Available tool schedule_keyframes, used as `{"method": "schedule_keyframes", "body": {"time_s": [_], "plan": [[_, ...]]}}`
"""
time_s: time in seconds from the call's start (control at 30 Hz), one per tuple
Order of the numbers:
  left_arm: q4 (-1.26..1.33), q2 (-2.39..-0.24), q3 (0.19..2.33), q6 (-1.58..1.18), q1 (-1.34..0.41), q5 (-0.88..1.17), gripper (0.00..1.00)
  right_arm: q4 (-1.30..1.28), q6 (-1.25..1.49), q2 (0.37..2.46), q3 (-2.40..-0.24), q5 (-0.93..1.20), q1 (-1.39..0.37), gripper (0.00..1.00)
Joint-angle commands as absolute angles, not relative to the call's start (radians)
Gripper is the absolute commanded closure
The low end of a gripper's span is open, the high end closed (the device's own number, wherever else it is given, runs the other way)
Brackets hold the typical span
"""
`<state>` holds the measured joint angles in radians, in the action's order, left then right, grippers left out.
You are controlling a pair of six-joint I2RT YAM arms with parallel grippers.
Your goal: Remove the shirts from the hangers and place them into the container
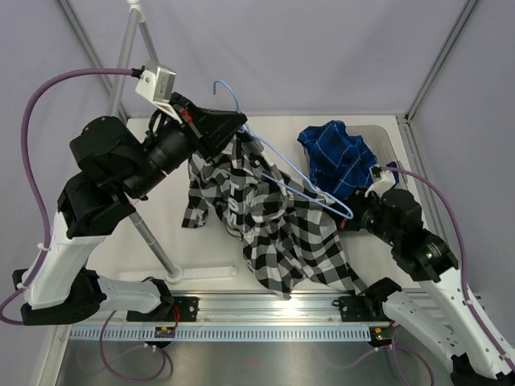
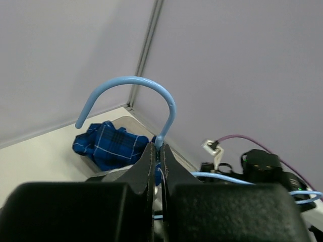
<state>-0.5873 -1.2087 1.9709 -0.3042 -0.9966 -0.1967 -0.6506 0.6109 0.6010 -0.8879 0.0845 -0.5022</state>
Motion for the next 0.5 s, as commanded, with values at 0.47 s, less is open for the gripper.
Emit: {"method": "schedule_keyframes", "body": {"time_s": [0.47], "plan": [[-0.621,-1.240,2.014,-0.448,-1.003,0.296,1.00,-0.440,0.290,1.018,-1.530,-0.193,-0.499,1.00]]}}
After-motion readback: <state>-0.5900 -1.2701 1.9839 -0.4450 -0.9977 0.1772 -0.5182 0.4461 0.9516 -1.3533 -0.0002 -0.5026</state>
